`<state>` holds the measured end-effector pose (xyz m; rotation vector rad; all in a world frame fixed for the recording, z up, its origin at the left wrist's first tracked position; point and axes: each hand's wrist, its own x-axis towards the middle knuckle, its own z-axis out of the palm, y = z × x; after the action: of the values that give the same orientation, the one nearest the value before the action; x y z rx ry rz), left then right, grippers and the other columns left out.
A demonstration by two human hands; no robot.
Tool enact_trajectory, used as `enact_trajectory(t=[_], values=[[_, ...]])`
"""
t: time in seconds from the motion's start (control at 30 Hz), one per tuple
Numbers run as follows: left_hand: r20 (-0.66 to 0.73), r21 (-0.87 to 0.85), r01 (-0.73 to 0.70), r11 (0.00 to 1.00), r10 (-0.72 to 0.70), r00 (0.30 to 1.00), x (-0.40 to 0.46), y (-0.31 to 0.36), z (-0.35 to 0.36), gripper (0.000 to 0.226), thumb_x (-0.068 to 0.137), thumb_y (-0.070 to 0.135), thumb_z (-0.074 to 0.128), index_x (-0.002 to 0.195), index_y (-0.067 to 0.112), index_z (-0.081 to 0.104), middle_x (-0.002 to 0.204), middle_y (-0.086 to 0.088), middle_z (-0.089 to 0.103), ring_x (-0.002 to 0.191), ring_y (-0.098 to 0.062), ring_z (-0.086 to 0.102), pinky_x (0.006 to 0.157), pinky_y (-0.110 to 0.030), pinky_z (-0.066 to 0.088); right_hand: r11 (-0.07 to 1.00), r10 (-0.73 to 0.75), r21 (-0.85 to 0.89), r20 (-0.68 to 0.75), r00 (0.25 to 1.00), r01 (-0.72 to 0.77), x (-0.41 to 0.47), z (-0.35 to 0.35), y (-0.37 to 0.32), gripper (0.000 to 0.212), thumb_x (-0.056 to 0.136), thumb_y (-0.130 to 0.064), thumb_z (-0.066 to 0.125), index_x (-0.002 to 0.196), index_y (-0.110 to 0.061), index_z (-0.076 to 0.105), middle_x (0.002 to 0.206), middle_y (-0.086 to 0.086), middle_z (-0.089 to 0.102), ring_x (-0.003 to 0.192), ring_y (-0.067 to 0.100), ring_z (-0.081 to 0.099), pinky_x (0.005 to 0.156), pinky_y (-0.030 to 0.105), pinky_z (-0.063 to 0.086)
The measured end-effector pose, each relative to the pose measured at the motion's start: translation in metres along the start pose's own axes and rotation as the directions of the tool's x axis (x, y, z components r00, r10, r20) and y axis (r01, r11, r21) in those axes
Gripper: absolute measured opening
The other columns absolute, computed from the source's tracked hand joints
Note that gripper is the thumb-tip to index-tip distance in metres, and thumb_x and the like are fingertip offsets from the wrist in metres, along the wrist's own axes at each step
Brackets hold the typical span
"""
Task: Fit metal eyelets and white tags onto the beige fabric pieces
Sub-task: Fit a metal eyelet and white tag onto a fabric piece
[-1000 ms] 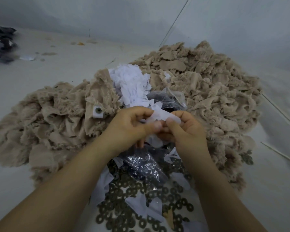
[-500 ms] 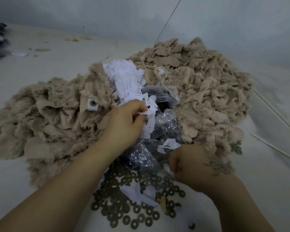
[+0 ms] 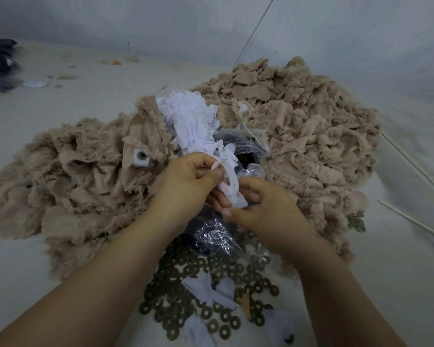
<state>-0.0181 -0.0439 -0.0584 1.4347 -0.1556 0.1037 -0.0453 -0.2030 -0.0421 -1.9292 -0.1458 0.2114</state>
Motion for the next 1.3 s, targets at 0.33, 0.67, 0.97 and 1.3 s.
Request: enact_trajectory(t=[0.33,0.67,0.97,1.3], values=[[-0.13,0.086,0.006,0.996,0.005,0.991,0.006,-0.004,-0.013,0.013,0.095,-0.001,0.059,0.082,0.002,0.062,0.053,-0.017,0.063,0.04,-0.025,0.061,0.039,-0.027,0.049,0.991,-0.007,0.135,-0.086,0.996,0.018,0.008,0.008,0.003,0.019,0.088,-0.007,0.072,0.069,-0.009,0.071,0.065,0.006,0.074,0.054,0.012,0.068,0.048,0.016,0.049],[-0.219,0.453,-0.107,0.885,0.227,0.949,0.015,-0.012,-0.019,0.021,0.095,0.004,0.06,0.097,0.025,0.064,0.089,-0.002,0.072,0.07,-0.014,0.073,0.067,-0.029,0.06,0.923,0.09,-0.36,0.55,0.83,0.139,-0.013,-0.019,-0.004,0.009,0.087,-0.015,0.072,0.092,-0.019,0.078,0.076,-0.006,0.077,0.067,0.015,0.074,0.068,0.032,0.062],[0.23,0.822,-0.482,0.303,0.598,0.768,-0.001,-0.011,-0.002,0.026,0.075,-0.017,0.069,0.096,-0.003,0.074,0.094,-0.014,0.074,0.086,-0.025,0.069,0.086,-0.017,0.04,0.838,-0.248,-0.545,-0.438,0.864,-0.036,-0.001,-0.032,0.023,0.011,0.082,-0.019,0.077,0.089,-0.024,0.07,0.083,-0.008,0.065,0.067,0.008,0.059,0.057,0.019,0.044],[0.353,0.848,-0.508,0.148,0.558,0.751,-0.003,-0.001,0.018,0.018,0.076,0.004,0.055,0.084,0.0,0.071,0.096,-0.012,0.069,0.091,-0.034,0.057,0.073,-0.044,0.049,0.764,-0.166,-0.618,-0.462,0.871,-0.182,0.014,-0.05,0.04,0.013,0.091,-0.012,0.065,0.088,-0.001,0.071,0.094,0.016,0.066,0.088,0.028,0.06,0.064,0.028,0.033]])
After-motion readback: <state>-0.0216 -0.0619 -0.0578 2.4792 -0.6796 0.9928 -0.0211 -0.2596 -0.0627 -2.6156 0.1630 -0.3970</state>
